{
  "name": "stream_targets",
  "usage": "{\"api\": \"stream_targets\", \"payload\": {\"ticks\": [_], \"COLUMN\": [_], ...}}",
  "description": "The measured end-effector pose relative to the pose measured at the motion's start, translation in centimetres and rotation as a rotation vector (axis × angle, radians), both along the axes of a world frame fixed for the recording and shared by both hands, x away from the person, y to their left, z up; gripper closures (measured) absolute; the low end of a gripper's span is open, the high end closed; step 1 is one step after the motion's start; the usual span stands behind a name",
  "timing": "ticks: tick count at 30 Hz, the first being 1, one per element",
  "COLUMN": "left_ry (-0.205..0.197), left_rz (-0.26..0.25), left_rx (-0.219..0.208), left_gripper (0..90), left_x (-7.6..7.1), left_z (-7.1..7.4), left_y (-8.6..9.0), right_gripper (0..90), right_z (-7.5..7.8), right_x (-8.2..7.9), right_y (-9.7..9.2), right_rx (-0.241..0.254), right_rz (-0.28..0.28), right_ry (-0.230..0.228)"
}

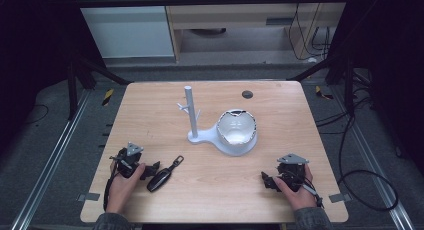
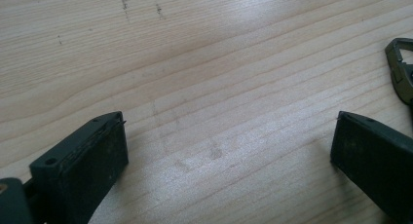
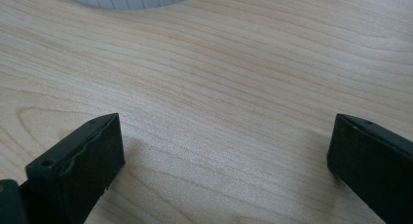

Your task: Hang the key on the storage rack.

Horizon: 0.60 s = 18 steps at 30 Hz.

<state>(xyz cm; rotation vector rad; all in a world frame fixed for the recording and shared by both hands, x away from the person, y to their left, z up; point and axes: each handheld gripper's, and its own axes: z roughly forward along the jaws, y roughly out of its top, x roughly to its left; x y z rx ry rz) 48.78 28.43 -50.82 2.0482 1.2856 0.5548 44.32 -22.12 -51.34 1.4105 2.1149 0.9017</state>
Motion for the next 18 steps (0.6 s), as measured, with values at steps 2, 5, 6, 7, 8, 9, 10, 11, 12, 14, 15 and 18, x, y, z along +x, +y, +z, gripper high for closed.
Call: {"api": "stream_targets", "payload": {"ticks": [2, 5, 6, 7, 8, 9, 10, 11, 12, 14, 15, 18], "left_ry": [0.003, 0.0, 0.003, 0.007, 0.005, -0.005, -0.017, -0.029, -0.04, -0.031, -0.017, -0.009], "left_rz": [-0.001, -0.006, -0.004, -0.007, -0.011, -0.01, -0.01, -0.009, -0.009, -0.009, -0.009, 0.002], "left_rx": [-0.006, -0.015, -0.016, -0.017, -0.022, -0.029, -0.024, -0.025, -0.03, -0.04, -0.044, -0.036], "left_gripper": [0.0, 0.0, 0.0, 1.1, 3.5, 5.2, 4.5, 4.2, 4.2, 4.2, 4.2, 4.2], "left_x": [0.0, 0.0, 0.0, 0.0, -0.1, -0.1, -0.2, -0.3, -0.4, -0.5, -0.6, -0.6], "left_z": [0.0, 0.0, 0.1, 0.2, 0.4, 0.6, 0.8, 1.1, 1.3, 1.6, 1.7, 1.8], "left_y": [0.0, 0.1, 0.2, 0.3, 0.3, 0.3, 0.3, 0.3, 0.3, 0.3, 0.3, 0.5], "right_gripper": [0.5, 0.5, 0.5, 0.5, 0.5, 0.5, 0.5, 0.5, 0.5, 0.5, 0.5, 0.5], "right_z": [0.0, 0.0, 0.0, 0.0, 0.0, 0.0, 0.0, 0.0, 0.0, 0.0, 0.0, 0.0], "right_x": [0.0, 0.0, 0.0, 0.0, 0.0, 0.0, 0.0, 0.0, 0.0, 0.0, 0.0, 0.0], "right_y": [0.0, 0.0, 0.0, 0.0, 0.0, 0.0, 0.0, 0.0, 0.0, 0.0, 0.0, 0.0], "right_rx": [0.005, 0.0, 0.0, 0.0, -0.001, -0.001, -0.001, 0.002, -0.001, 0.001, -0.001, 0.0], "right_rz": [-0.002, -0.001, -0.001, -0.001, -0.001, 0.0, 0.001, 0.0, 0.0, -0.001, 0.0, 0.0], "right_ry": [0.004, 0.001, 0.0, 0.0, 0.0, 0.0, 0.0, 0.0, 0.0, 0.0, 0.0, 0.0]}}
